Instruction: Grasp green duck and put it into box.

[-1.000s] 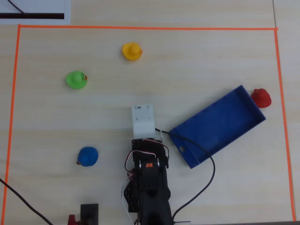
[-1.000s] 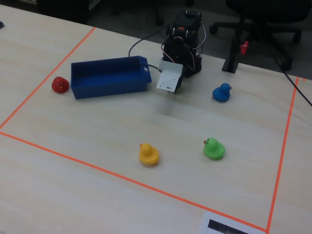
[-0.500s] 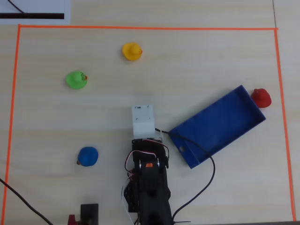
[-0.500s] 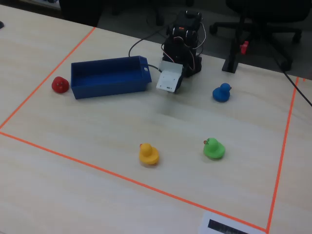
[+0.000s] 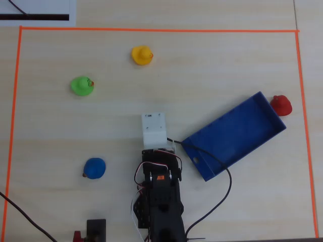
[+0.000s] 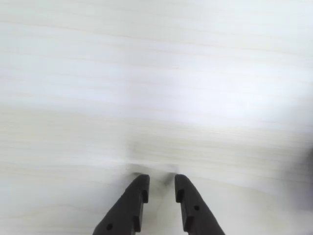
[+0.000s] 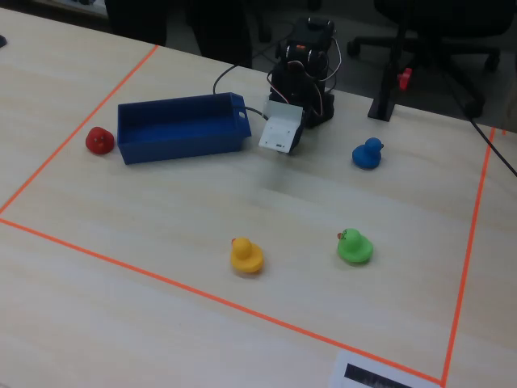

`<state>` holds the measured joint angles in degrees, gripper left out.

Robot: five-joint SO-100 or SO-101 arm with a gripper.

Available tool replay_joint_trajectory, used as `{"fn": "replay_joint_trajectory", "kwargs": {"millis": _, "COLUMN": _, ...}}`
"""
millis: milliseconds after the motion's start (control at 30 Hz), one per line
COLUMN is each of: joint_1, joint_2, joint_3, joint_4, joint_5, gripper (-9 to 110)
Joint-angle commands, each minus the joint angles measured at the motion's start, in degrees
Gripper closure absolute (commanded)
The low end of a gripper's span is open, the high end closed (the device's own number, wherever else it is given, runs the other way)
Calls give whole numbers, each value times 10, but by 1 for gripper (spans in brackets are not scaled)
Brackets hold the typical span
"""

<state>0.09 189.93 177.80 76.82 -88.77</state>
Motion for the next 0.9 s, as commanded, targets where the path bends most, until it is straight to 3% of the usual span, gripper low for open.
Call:
{"fn": "replay_joint_trajectory", "kwargs": {"millis": 0, "joint_1": -4, "joint_2": -2, "joint_3": 4, "joint_4": 3, "joint_5": -4, "gripper": 97}}
{"fn": "replay_joint_trajectory", "kwargs": {"millis": 867, "joint_1": 8, "joint_2": -2, "joint_3": 4, "joint_4": 3, "joint_5": -4, "gripper": 101}}
